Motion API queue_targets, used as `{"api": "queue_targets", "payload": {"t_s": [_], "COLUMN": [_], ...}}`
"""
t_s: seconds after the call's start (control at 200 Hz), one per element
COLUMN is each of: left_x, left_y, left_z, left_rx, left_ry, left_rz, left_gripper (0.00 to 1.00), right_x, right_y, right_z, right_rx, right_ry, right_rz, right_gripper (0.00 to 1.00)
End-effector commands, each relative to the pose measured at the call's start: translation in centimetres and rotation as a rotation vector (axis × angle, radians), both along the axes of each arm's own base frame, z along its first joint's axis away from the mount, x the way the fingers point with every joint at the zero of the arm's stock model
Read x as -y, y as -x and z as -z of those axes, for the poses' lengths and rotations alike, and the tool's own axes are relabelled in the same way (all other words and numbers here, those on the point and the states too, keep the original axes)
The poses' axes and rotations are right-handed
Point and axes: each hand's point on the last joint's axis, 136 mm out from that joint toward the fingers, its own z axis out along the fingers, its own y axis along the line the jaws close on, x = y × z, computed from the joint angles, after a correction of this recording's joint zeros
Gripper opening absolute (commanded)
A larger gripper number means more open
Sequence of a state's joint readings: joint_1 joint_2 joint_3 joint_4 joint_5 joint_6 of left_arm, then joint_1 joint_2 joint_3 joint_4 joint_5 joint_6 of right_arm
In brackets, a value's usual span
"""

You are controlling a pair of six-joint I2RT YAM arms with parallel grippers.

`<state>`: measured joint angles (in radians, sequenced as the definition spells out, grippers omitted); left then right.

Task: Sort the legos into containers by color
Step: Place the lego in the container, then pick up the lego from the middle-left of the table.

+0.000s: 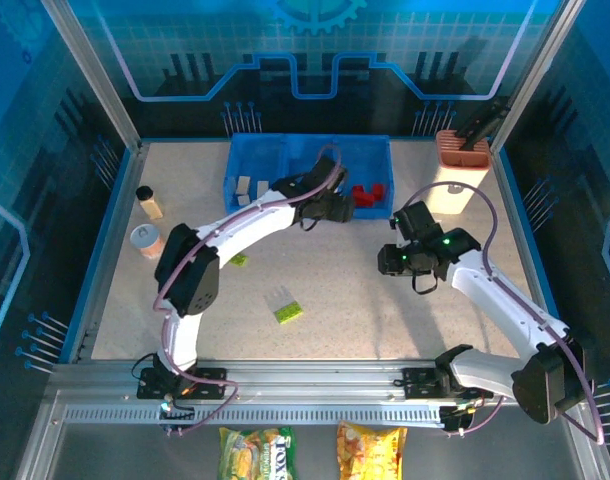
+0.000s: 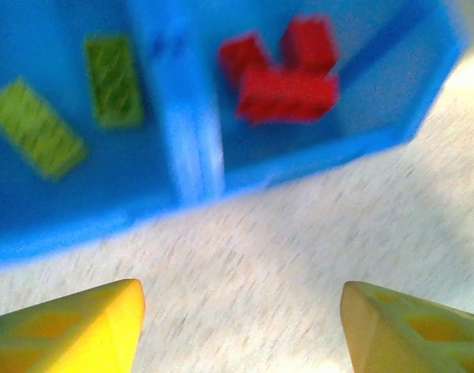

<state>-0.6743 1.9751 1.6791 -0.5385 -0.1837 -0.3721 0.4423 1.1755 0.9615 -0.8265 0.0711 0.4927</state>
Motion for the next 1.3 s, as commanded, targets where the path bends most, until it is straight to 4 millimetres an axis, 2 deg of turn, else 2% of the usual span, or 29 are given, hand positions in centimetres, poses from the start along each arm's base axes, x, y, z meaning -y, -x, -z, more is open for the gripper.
{"api": "queue_targets", "payload": {"t_s": [0.0,0.275,0.395,0.51,0.685,0.94,1.296], "left_x": [-3.9,-13.4,-17.2,-19.7,-21.8,-23.4,-23.8], "left_y": [2.1,6.9,7.5,7.2,6.3,6.1,6.6], "left_z": [0.2,4.4,5.9,6.9,8.3,10.2,11.2], "left_rx": [-0.080,-0.237,-0.291,-0.317,-0.361,-0.431,-0.483], "left_ry": [0.039,-0.019,-0.031,-0.059,-0.065,-0.047,-0.043], "left_rz": [-0.076,-0.151,-0.214,-0.257,-0.290,-0.300,-0.299], "left_gripper": [0.68,0.69,0.73,0.75,0.81,0.85,0.86], "right_x": [-0.9,-2.0,-2.6,-3.2,-3.5,-3.5,-3.8], "right_y": [-0.3,0.2,-0.1,-0.3,-0.5,-0.2,-0.2], "right_z": [-0.2,1.0,1.0,0.7,0.1,-0.1,-0.1], "right_rx": [0.003,-0.023,-0.032,-0.030,-0.020,-0.019,-0.017], "right_ry": [-0.010,-0.002,0.008,0.023,0.032,0.045,0.052], "right_rz": [0.008,-0.006,-0.025,-0.044,-0.054,-0.049,-0.047], "right_gripper": [0.37,0.37,0.37,0.37,0.37,0.37,0.37]}}
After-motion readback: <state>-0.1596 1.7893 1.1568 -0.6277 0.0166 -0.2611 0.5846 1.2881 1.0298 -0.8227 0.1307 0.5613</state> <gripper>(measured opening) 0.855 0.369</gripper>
